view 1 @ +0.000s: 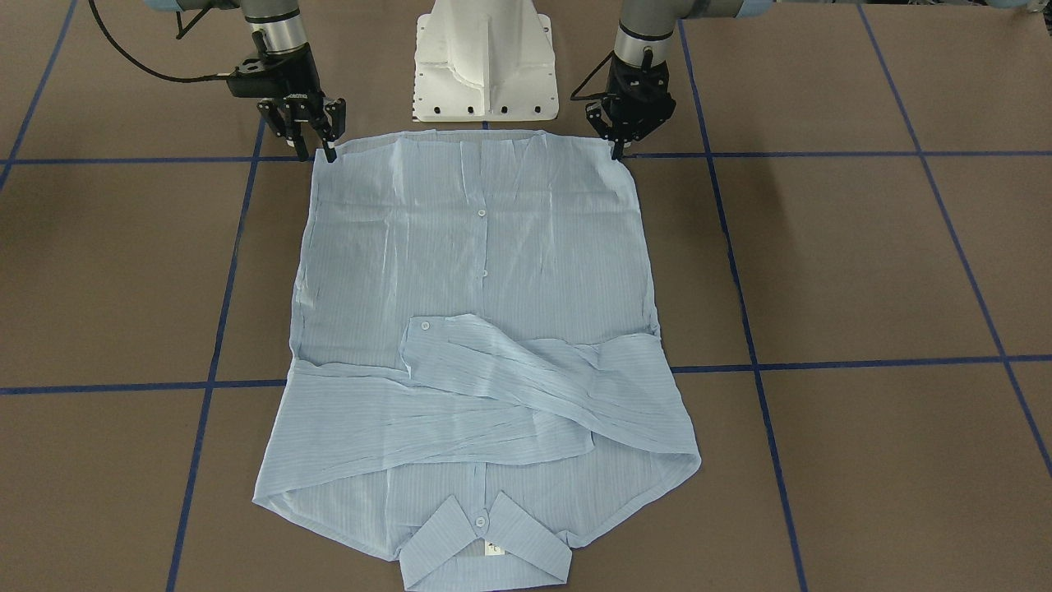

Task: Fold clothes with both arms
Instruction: 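Position both grippers at the hem corners nearest the robot and grasp them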

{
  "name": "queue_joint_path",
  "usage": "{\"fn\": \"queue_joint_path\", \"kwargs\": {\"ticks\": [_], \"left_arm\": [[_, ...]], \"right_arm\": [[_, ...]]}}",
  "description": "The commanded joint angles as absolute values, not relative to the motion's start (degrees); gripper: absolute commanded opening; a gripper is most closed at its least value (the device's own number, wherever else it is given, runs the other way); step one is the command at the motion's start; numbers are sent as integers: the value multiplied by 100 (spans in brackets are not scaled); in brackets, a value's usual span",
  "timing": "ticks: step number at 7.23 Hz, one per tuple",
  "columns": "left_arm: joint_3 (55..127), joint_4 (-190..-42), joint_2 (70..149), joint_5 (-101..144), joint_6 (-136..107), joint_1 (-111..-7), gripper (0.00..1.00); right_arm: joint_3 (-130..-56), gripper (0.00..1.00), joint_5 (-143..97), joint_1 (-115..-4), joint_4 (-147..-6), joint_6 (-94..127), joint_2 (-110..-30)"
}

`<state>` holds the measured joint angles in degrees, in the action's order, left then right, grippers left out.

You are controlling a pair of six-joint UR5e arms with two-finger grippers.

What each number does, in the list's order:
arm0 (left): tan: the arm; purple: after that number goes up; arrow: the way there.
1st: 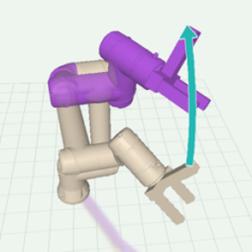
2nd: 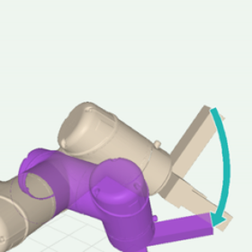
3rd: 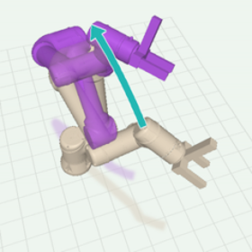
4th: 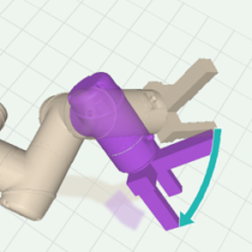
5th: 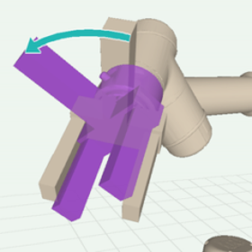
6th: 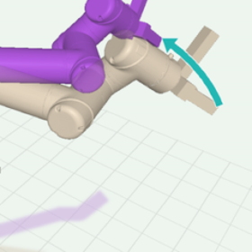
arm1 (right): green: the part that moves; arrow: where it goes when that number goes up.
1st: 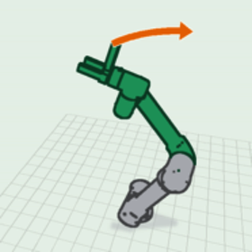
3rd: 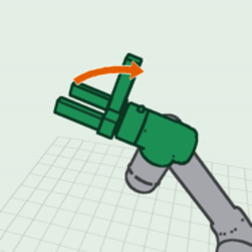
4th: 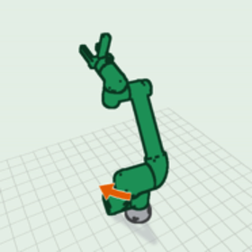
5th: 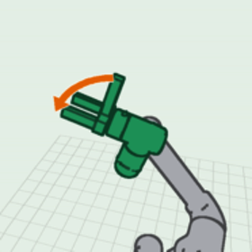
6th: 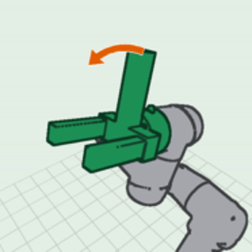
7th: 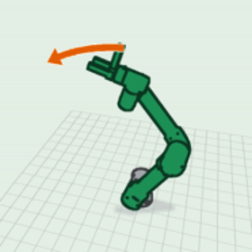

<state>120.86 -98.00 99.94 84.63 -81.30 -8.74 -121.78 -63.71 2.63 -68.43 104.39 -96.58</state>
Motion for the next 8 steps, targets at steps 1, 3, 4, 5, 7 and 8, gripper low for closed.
{"fn": "queue_joint_path", "kwargs": {"ticks": [1,3,4,5,7,8], "left_arm": [[12094,-9800,9993,8464,-8130,-879,0],[12172,-9782,9967,8464,-8130,-888,0],[12173,-9782,9967,8464,-8130,-888,0],[12173,-9782,9967,8464,-8121,-896,0],[12199,-9774,9967,8473,-8121,-905,0],[12199,-9773,9967,8464,-8121,-905,0]], "right_arm": [[-12085,54,-6284,343,-6847,10441,-9659],[-12076,47,-6284,386,-6847,10441,-9650],[-12076,41,-6275,413,-6855,10441,-9650],[-12076,34,-6275,439,-6855,10441,-9650],[-12085,27,-6275,501,-6855,10441,-9650],[-12085,20,-6275,510,-6855,10441,-9642]]}}
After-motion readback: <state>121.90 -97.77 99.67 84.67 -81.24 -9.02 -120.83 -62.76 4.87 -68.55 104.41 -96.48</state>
